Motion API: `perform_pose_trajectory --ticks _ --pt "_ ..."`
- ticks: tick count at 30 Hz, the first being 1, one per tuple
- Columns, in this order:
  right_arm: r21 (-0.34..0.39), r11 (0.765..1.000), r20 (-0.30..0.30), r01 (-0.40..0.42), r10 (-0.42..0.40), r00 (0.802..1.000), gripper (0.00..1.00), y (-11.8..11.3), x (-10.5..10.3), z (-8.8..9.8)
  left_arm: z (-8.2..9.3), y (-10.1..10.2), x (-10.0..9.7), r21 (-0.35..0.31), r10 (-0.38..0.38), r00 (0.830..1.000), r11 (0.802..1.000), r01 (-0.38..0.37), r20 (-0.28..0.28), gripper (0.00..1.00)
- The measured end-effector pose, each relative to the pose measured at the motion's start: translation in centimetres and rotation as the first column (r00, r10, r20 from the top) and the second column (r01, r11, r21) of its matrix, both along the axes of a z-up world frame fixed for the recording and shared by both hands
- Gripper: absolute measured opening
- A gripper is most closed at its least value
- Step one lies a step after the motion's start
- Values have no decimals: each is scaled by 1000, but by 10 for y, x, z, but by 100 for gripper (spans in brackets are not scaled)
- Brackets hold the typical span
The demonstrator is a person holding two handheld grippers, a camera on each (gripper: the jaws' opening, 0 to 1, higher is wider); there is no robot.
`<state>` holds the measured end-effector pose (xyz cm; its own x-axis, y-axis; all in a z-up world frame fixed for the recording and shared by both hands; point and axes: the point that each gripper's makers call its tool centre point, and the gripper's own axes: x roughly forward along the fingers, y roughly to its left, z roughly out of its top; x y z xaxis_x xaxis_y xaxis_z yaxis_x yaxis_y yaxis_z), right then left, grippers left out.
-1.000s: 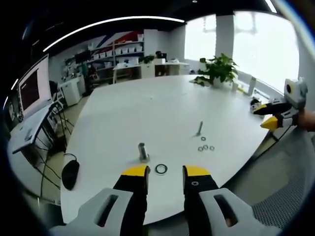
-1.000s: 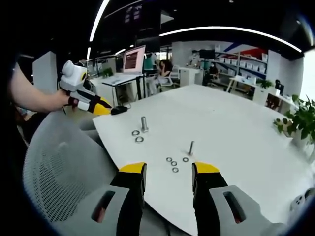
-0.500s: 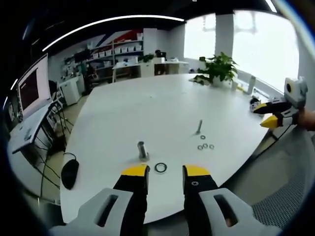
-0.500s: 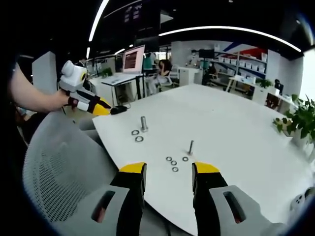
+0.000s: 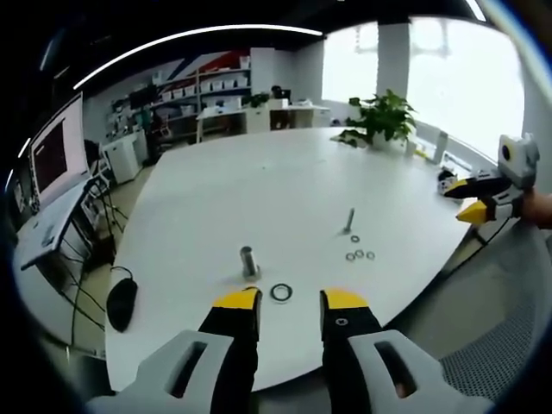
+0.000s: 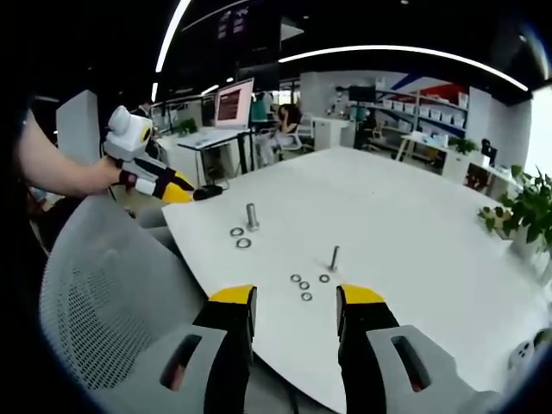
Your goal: Place the washer onto the threaded stud by aligning its center hole with the stud, sliding it down to the base, and recovering from edge contact or off-axis alignment until the washer reaches the visible bottom stop.
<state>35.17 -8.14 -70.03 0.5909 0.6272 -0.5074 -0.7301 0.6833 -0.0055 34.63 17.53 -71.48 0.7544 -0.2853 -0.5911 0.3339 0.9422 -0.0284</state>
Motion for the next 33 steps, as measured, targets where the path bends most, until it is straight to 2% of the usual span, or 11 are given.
perform_pose_trajectory --ticks 18,29,33 --pt "0 1000 -1 2 -2 1000 39 -1 1 0 -5 -4 -1 3 -23 999 1000 23 -25 26" --pt "2 1000 1 3 -3 1000 39 -1 2 0 -15 -12 -5 -15 -55 995 998 54 -84 25" --pt "6 1000 4 6 -6 1000 39 -2 3 1 -11 -9 -2 -27 -40 997 999 38 -71 25"
